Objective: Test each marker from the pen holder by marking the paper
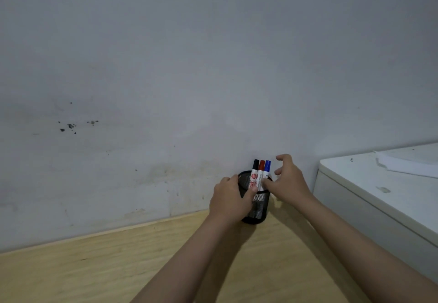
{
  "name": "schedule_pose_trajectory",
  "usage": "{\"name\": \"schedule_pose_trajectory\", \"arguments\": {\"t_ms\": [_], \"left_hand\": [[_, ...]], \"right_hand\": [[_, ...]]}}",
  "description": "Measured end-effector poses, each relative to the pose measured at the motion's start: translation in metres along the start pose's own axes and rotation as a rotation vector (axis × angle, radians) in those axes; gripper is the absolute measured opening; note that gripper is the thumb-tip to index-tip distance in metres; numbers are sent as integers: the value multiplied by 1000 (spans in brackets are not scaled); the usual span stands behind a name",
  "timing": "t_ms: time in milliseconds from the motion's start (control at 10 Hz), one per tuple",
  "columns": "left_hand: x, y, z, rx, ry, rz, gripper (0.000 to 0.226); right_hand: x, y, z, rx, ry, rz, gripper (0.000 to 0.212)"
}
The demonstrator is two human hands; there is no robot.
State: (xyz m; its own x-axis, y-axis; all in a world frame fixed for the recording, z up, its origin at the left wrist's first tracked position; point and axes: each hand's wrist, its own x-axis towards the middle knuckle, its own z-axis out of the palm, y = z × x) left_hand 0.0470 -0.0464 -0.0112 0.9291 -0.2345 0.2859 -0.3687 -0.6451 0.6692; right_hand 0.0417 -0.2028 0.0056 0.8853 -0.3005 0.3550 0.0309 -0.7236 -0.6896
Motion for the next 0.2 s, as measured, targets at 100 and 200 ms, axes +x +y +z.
{"name": "schedule_pose_trajectory", "arguments": {"t_ms": [100,200], "left_hand": [[-17,15,-21,33,-24,-27,61],[-39,29,-50,19,80,5,72]], "right_hand": [[-11,-18,-19,11,40,-4,70],[-42,-56,-47,160,180,-141,54]]}}
